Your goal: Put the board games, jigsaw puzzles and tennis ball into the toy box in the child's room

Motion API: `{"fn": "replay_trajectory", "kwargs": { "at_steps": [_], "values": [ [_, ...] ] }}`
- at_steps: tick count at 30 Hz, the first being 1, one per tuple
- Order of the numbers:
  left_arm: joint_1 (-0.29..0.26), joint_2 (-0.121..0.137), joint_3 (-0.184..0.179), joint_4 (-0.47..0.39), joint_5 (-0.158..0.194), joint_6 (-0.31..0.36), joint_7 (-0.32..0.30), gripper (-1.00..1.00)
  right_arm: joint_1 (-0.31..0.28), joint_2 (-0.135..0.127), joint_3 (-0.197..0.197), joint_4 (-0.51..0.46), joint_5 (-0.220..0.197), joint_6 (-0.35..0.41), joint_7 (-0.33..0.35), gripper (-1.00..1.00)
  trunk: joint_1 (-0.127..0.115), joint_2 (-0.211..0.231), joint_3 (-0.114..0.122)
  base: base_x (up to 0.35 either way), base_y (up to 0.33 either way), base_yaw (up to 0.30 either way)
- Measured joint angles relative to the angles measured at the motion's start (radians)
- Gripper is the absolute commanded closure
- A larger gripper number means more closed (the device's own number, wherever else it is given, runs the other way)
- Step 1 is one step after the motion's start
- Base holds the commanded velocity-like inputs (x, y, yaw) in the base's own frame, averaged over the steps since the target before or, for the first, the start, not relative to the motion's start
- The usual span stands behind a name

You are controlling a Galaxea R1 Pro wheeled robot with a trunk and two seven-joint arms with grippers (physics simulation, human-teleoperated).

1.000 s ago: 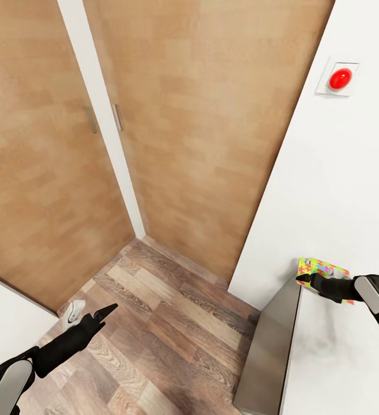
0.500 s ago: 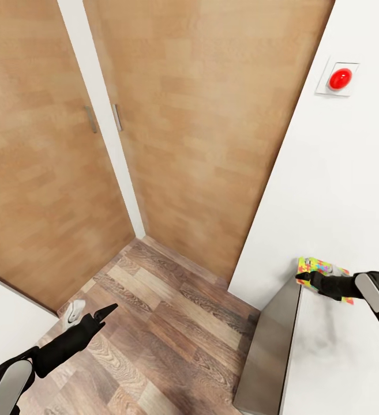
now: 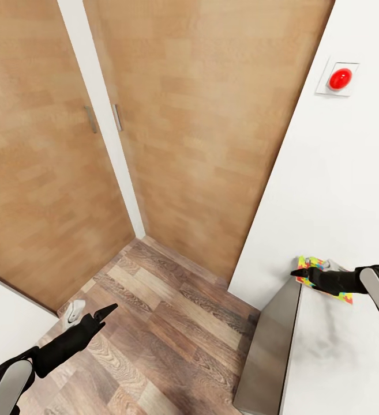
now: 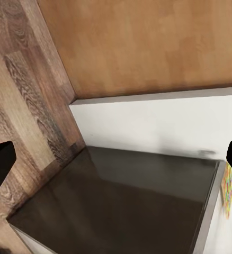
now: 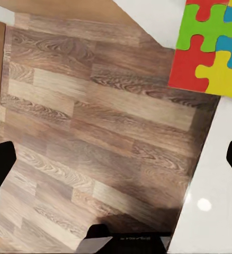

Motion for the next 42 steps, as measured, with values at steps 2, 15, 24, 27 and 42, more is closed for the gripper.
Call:
{"fn": "replay_trajectory", "kwargs": {
  "at_steps": [2,15,24,27,42],
  "values": [
    [0.0,0.0,0.0,0.0,0.0,0.0,0.0,-1.0,0.008,-0.003,0.0,-0.012,0.001,0.0,0.027,-1.0,0.0,0.0,0.0,0.0,0.0,0.0],
    [0.0,0.0,0.0,0.0,0.0,0.0,0.0,-1.0,0.046,-0.048,0.007,-0.072,0.009,0.0,0.238,-1.0,0.0,0.0,0.0,0.0,0.0,0.0],
    [0.0,0.0,0.0,0.0,0.0,0.0,0.0,-1.0,0.055,-0.082,-0.001,-0.078,0.021,0.0,0.284,-1.0,0.0,0.0,0.0,0.0,0.0,0.0],
    [0.0,0.0,0.0,0.0,0.0,0.0,0.0,-1.0,0.055,-0.096,-0.004,-0.063,0.026,0.0,0.267,-1.0,0.0,0.0,0.0,0.0,0.0,0.0],
    [0.0,0.0,0.0,0.0,0.0,0.0,0.0,-1.0,0.022,-0.117,-0.009,0.095,0.03,-0.149,0.079,-1.0,0.0,0.0,0.0,0.0,0.0,0.0]
  ]
}}
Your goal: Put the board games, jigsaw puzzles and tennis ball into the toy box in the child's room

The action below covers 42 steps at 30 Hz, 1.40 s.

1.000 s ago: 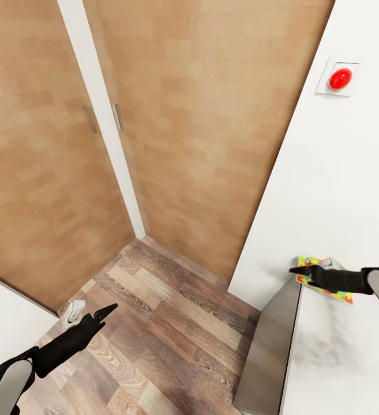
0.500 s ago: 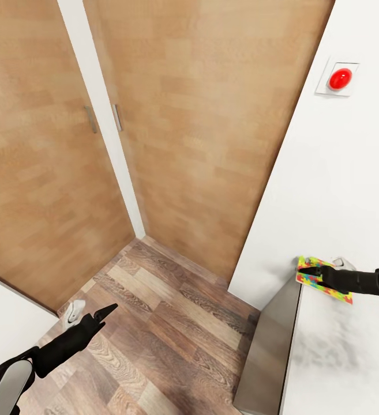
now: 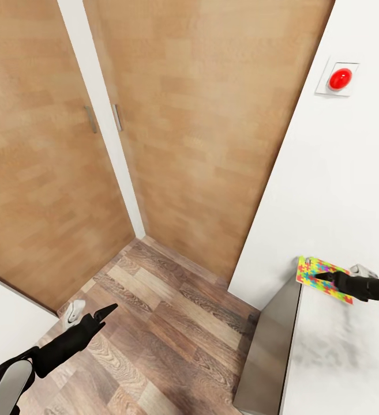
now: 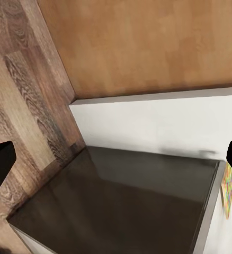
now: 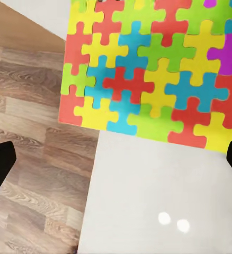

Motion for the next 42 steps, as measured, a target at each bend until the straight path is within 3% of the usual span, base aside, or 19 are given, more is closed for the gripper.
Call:
{"fn": "replay_trajectory", "kwargs": {
  "at_steps": [21,42],
  "values": [
    [0.0,-0.001,0.0,0.0,0.0,0.0,0.0,-1.0,-0.02,-0.002,-0.004,0.043,0.0,-0.034,-0.053,-1.0,0.0,0.0,0.0,0.0,0.0,-0.009],
    [0.0,-0.006,0.0,0.0,0.0,0.0,0.0,-1.0,-0.021,0.009,-0.001,0.044,-0.002,-0.035,-0.045,-1.0,0.0,0.0,0.0,0.0,0.0,-0.208]
  ]
}}
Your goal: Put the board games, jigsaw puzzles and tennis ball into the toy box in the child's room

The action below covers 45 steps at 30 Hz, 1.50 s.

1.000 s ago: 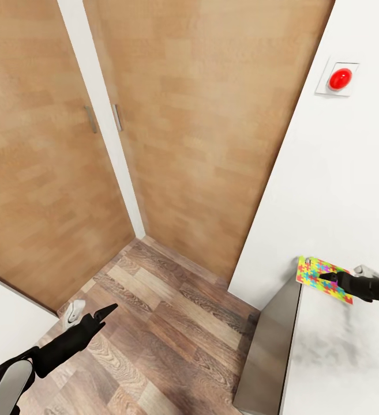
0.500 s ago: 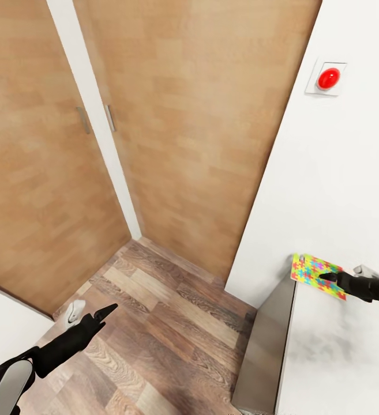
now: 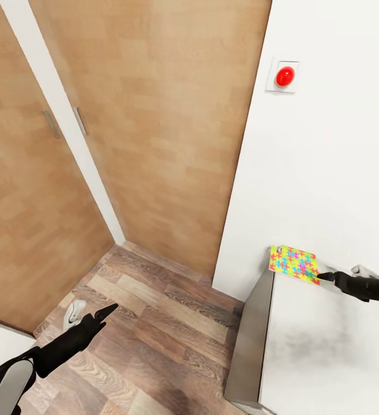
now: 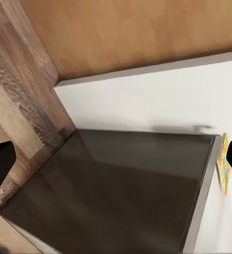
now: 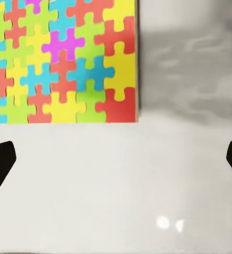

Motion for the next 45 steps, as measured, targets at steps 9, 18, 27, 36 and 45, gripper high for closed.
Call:
{"fn": "replay_trajectory", "kwargs": {
  "at_steps": [9,18,27,36,45],
  "values": [
    [0.0,-0.005,0.0,0.0,-0.005,0.0,0.0,-1.0,-0.002,0.015,0.004,-0.003,-0.003,0.001,0.005,-1.0,0.0,0.0,0.0,0.0,0.0,-0.075],
    [0.0,-0.014,0.0,0.0,-0.03,0.001,-0.002,-1.0,-0.007,0.045,0.005,-0.008,-0.002,-0.005,0.009,-1.0,0.0,0.0,0.0,0.0,0.0,-0.019],
    [0.0,-0.021,0.0,0.0,-0.038,0.001,-0.002,-1.0,-0.03,0.054,0.004,-0.004,0.003,-0.057,0.072,-1.0,0.0,0.0,0.0,0.0,0.0,-0.005],
    [-0.002,-0.024,0.0,0.0,-0.042,0.0,-0.002,-1.0,-0.037,0.057,0.008,-0.001,0.012,-0.112,0.141,-1.0,0.0,0.0,0.0,0.0,0.0,-0.001],
    [-0.003,-0.025,0.0,0.0,-0.042,0.001,-0.001,-1.0,-0.039,0.058,0.009,0.0,0.015,-0.127,0.159,-1.0,0.0,0.0,0.0,0.014,0.0,0.0]
  ]
}}
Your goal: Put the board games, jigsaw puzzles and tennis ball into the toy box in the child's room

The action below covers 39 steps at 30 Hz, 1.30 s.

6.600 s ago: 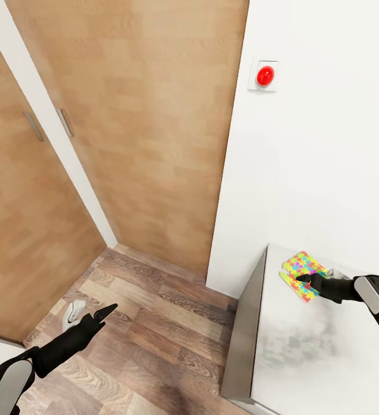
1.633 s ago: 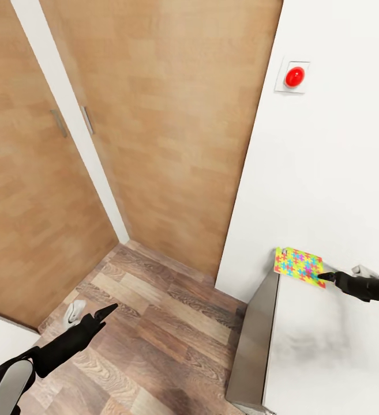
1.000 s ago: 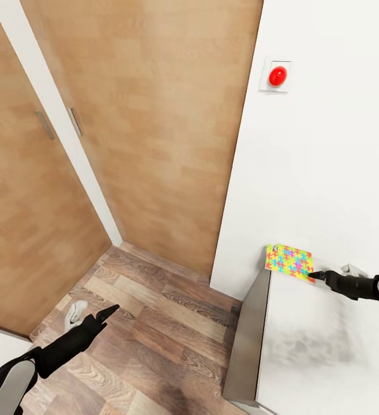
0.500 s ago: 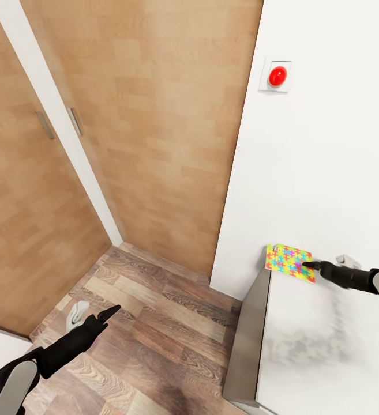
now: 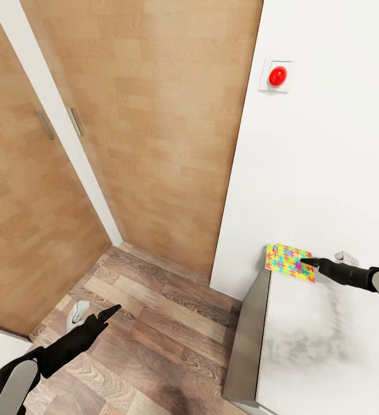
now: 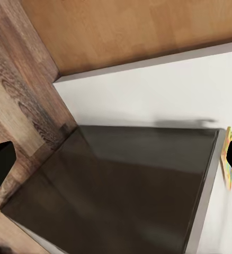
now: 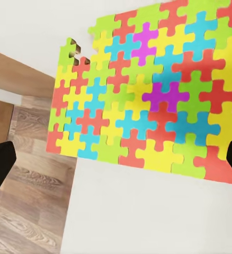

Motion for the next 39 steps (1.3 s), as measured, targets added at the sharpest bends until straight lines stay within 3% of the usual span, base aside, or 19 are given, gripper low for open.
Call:
{"fn": "replay_trajectory", "kwargs": {
  "at_steps": [15,39],
  "values": [
    [-0.001,0.0,0.0,0.0,0.0,-0.001,0.001,-1.0,0.0,-0.004,-0.002,0.0,0.0,-0.005,0.005,-1.0,0.0,0.0,0.0,0.142,0.0,0.0],
    [-0.001,-0.018,0.0,0.0,-0.023,-0.001,0.001,-1.0,0.012,-0.025,-0.012,0.008,-0.001,-0.003,-0.006,-1.0,0.0,0.0,0.0,0.019,0.0,0.0]
  ]
}}
